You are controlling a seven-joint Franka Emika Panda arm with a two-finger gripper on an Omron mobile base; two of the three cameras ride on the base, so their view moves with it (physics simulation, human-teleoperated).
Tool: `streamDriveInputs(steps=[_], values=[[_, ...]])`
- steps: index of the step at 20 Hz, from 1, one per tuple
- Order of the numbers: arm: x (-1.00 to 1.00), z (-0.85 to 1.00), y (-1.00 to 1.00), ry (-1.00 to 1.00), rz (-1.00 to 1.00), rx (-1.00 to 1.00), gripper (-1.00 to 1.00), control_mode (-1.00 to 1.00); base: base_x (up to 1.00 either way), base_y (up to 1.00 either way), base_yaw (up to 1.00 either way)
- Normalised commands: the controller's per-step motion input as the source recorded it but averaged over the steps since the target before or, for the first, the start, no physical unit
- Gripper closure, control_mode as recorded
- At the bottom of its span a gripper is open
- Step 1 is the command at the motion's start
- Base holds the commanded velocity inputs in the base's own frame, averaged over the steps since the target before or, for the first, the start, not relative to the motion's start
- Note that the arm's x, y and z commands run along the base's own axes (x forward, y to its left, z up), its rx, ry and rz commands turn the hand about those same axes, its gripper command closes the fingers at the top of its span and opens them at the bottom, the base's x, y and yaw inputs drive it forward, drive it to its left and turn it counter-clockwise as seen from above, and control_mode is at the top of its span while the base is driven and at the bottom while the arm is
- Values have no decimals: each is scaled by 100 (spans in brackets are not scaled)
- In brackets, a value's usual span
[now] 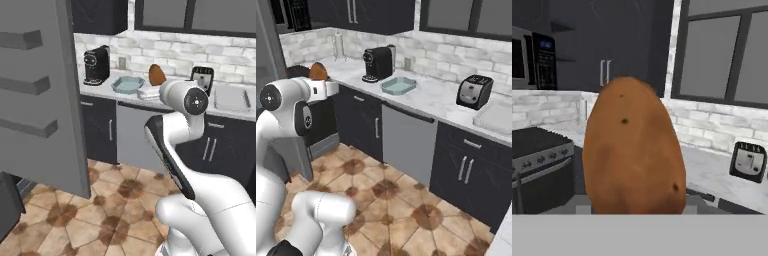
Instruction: Place one potato and one fish in each tupperware on the nearby counter, to pack two identical lunches.
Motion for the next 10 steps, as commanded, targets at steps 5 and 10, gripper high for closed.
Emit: streamDriveInputs(steps=[5,10], values=[[0,0,0,0,0,0,100,100,-22,16,-77],[0,0,0,0,0,0,100,100,7,28,-65]])
